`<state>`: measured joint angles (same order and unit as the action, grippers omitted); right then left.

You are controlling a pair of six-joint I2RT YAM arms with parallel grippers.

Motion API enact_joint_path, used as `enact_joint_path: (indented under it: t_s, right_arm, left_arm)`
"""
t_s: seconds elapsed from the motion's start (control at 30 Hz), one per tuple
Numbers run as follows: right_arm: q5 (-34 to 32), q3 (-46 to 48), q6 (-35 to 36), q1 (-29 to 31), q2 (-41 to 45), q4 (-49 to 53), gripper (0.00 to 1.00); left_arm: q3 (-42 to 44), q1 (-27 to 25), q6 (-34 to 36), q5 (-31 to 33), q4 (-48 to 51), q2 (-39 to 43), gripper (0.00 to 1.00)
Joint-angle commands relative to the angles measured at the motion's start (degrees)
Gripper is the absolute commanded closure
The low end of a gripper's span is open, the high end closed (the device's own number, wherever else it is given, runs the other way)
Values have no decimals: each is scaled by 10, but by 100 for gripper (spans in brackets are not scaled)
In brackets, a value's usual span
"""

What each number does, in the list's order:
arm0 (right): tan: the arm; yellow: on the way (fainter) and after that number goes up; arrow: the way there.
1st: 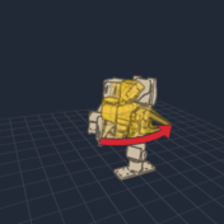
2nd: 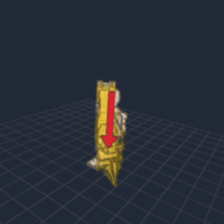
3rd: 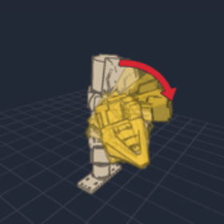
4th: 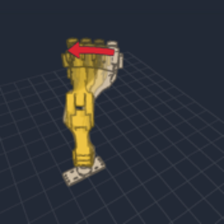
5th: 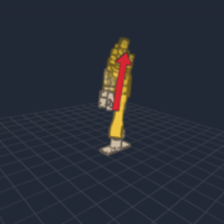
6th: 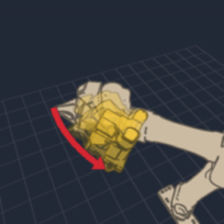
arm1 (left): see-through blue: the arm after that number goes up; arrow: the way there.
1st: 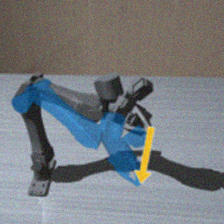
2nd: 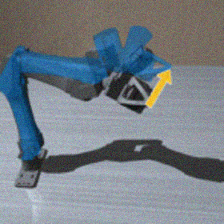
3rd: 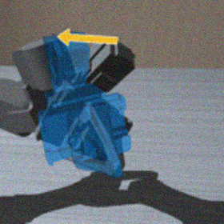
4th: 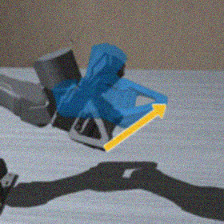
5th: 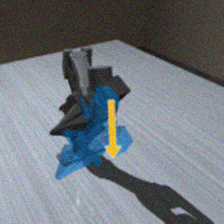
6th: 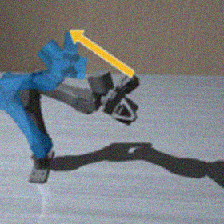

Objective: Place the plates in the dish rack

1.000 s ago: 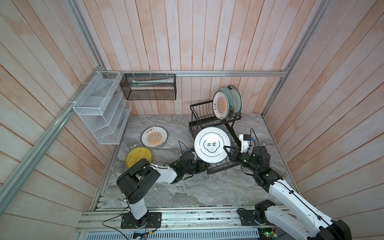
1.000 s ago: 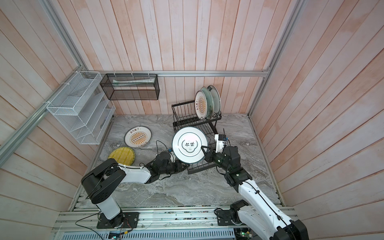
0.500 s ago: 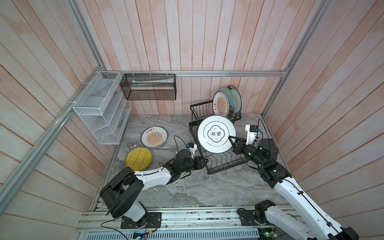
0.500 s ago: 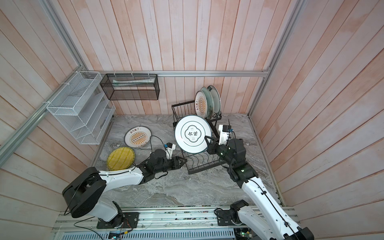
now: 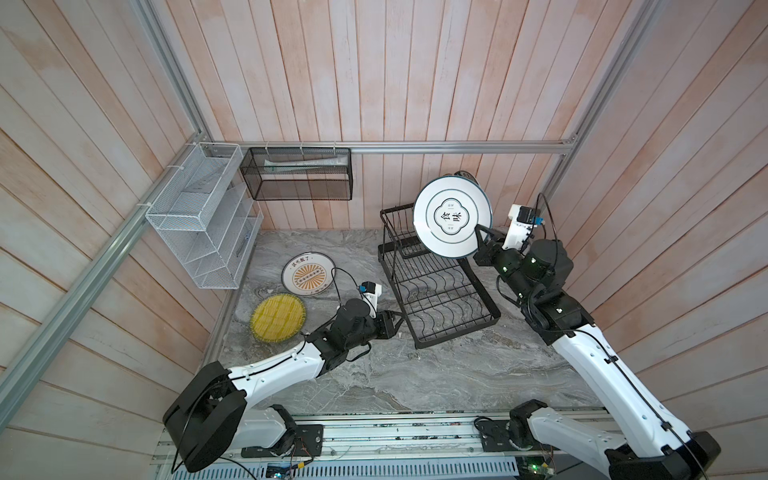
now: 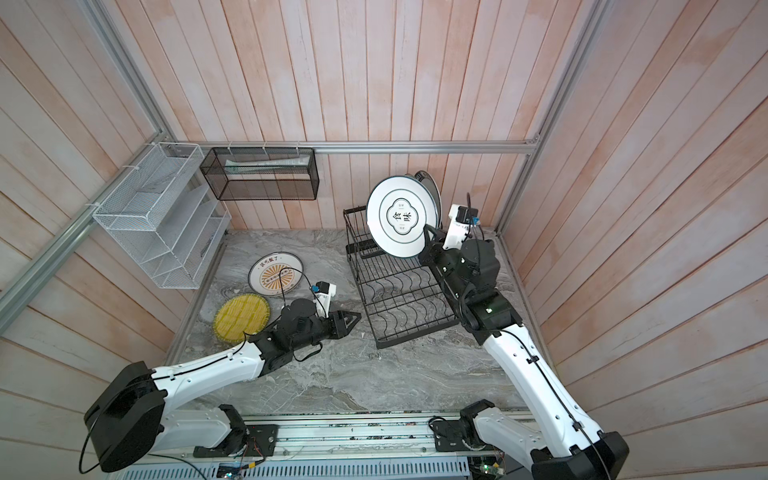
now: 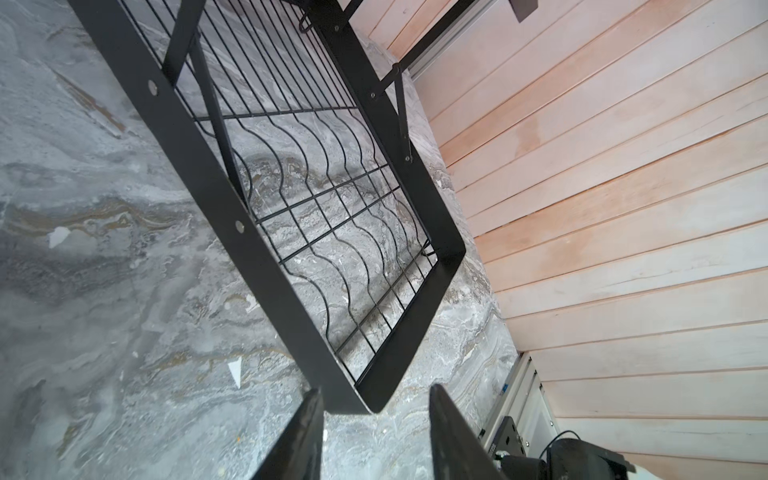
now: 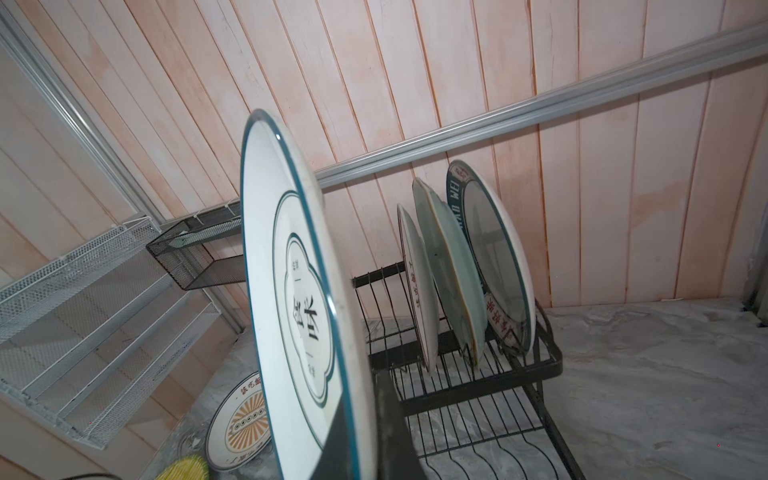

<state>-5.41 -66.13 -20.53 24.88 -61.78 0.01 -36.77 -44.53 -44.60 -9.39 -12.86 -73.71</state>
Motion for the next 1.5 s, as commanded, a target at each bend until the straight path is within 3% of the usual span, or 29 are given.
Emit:
enact_joint_path:
  t_s: [0.0,0.23,0.47,1.1,1.47]
  right_arm:
    - [-88,-51,48,22,-24,-20,100]
    - [-272,-120,143,106,-96,-36,100]
    - [-357,-164,198,138,-154,-55,100]
    - [-401,-283,304,145,-285,-52,100]
    - [-407,-323,307,146,-346,-33,100]
  left_arm:
    - [8,3,13,22,31,28,57]
    - [-9,2,31,75,97,75,56]
    - [-13,3,32,78,113,92,56]
    - [-1,3,30,85,120,111,56]
    - [13,2,28,96,129,137,56]
